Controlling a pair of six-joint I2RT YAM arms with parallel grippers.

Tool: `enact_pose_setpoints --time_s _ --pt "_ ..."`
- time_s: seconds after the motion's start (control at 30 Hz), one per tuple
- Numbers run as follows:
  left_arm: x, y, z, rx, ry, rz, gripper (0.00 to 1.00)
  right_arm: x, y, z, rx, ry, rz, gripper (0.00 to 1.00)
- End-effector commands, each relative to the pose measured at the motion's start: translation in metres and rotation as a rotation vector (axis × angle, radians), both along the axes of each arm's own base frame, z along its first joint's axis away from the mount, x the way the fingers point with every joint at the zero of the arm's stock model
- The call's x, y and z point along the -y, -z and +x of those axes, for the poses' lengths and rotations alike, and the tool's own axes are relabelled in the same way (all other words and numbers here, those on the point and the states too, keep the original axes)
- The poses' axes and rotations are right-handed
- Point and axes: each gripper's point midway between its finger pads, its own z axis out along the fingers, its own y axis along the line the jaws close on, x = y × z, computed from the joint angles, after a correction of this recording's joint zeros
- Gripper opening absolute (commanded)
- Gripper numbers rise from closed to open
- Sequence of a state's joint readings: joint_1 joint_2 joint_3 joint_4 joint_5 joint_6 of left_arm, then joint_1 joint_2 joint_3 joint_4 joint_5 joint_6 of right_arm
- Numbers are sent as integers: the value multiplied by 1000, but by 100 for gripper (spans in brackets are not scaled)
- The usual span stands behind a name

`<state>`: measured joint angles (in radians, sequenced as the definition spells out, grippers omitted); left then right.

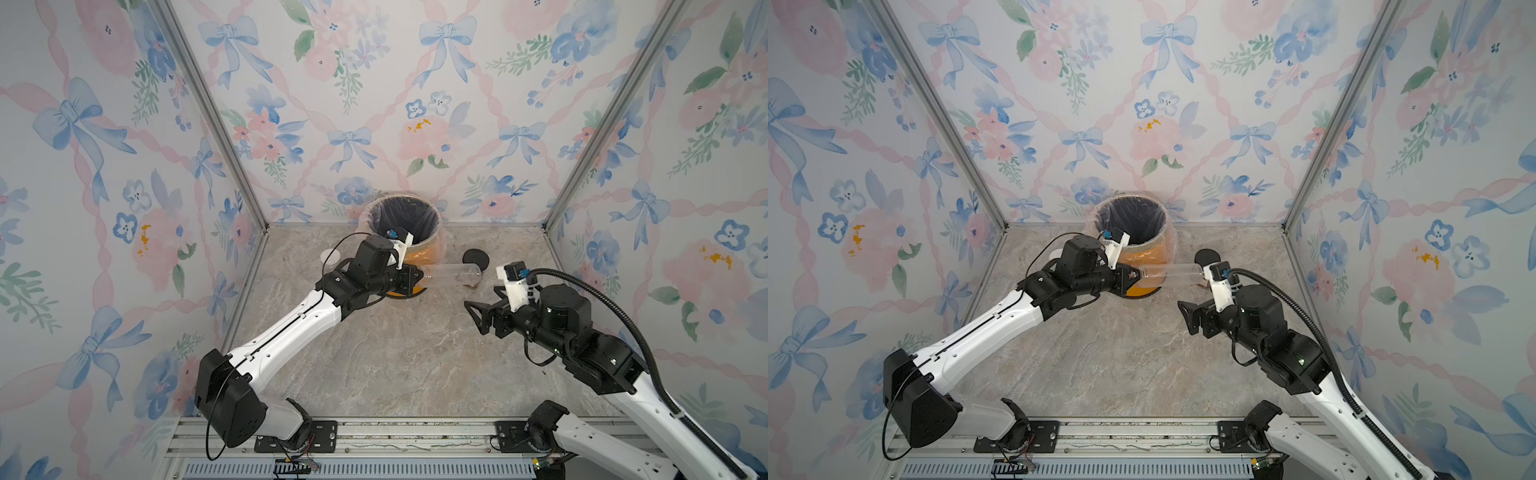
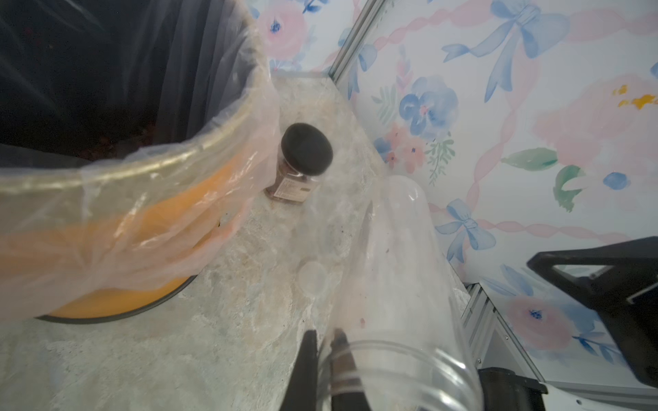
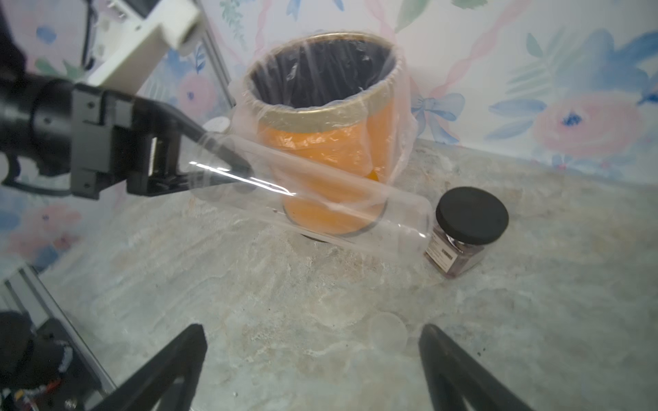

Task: Empty the moldy dried flower tea in the jars
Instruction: Place the jar at the center of the board.

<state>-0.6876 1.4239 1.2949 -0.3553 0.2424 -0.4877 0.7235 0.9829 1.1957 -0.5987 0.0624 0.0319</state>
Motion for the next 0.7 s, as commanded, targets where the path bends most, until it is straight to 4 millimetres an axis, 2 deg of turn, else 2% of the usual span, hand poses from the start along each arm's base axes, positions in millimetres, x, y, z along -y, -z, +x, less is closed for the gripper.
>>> enact_pose_setpoints --time_s 0.0,0.23,0.5,0.67 --pt "-4 11 -9 -17 36 87 0 -12 41 -4 76 -238 -421 96" --pt "-2 15 -13 -29 64 84 0 -66 50 5 158 -449 -436 97" --pt "1 17 -17 -34 92 82 0 -82 56 35 229 -426 -506 97" --pt "1 18 -19 -39 102 79 0 -89 60 48 276 -421 -533 94"
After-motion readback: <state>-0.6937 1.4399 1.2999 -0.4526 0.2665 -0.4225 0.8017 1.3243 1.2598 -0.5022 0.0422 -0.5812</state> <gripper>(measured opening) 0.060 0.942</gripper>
